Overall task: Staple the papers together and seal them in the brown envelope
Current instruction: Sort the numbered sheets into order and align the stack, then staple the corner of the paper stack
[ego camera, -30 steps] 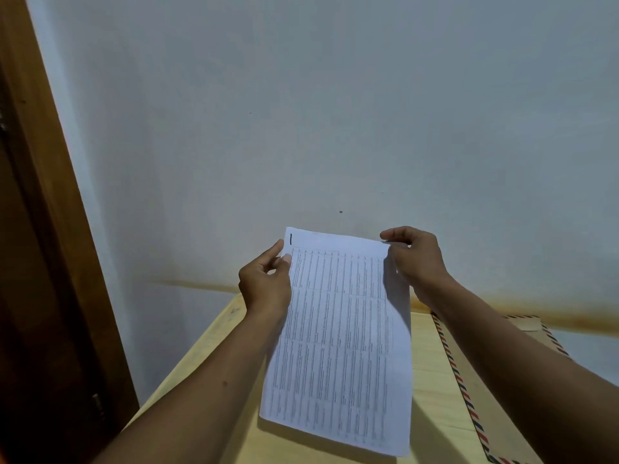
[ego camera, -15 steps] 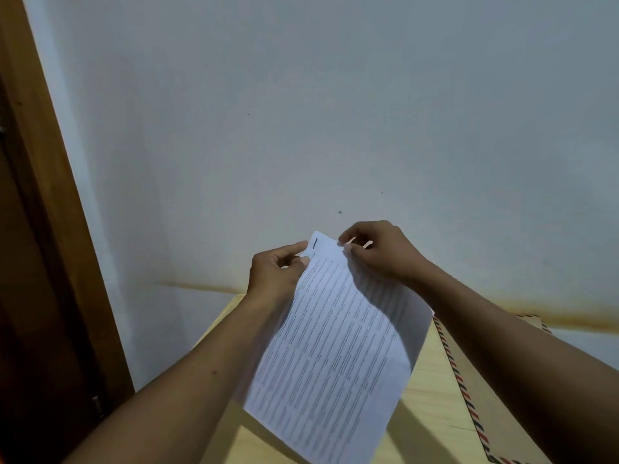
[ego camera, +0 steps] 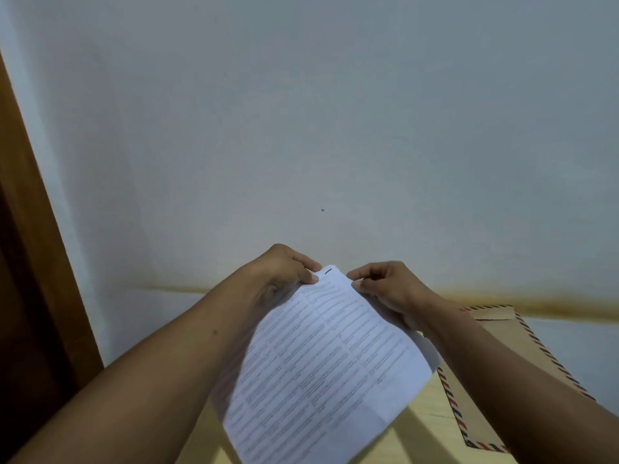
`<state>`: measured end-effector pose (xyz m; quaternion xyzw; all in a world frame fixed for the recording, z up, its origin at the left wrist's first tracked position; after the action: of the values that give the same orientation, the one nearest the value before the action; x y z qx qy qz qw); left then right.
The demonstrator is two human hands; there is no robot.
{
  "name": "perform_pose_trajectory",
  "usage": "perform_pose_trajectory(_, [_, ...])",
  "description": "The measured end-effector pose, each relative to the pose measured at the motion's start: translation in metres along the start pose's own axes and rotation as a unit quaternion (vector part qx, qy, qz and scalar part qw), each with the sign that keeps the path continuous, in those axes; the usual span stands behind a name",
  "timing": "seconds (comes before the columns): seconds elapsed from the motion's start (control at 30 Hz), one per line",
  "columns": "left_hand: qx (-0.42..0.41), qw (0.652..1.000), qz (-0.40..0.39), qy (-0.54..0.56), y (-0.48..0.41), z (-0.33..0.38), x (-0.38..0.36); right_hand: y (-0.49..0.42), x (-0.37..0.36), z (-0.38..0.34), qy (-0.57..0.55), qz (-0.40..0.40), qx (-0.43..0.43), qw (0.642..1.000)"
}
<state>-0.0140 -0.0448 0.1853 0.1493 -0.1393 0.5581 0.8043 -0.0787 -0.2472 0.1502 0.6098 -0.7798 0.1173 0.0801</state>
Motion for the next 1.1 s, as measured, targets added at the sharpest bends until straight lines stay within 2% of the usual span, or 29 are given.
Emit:
perform_pose_trajectory(0.27, [0.03,0.999,-0.028,0.028,-0.02,-0.065,-0.069,0.025,0.01,0.085,-0.065,0.05,-0.06,0.995])
perform_pose_trajectory(0.37, [0.039,0.997,-0.04,0.047,-0.022,-0.086,-0.085,0.031,0.01,0.108,-0.031,0.063,-0.06,0.996])
perform_pose_trajectory(0.53, [0.008,0.999,-0.027,-0.039,-0.026,-0.106,-0.11,0.04,0.008,0.14,0.025,0.108,-0.043,0.993])
perform_pose_trajectory(0.73, [-0.026,0.998,0.001,-0.05,-0.014,-0.122,-0.137,0.05,0.012,0.164,0.078,0.146,-0.043,0.985])
perform_pose_trajectory(0.9, [-0.067,0.996,0.008,-0.051,-0.012,-0.118,-0.144,0.052,0.024,0.161,0.134,0.135,-0.03,0.981])
perform_pose_trajectory(1.1, [-0.102,0.993,-0.026,-0.051,-0.016,-0.098,-0.156,0.059,0.066,0.142,0.209,0.082,-0.02,0.974])
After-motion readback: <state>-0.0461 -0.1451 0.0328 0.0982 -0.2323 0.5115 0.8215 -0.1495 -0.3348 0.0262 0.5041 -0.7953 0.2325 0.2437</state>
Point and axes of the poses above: each hand's wrist, its own y-axis away from the middle knuckle, its own x-axis out of the back of the hand, z = x × y, the point moved 4 cm from there along -y, towards the middle knuckle
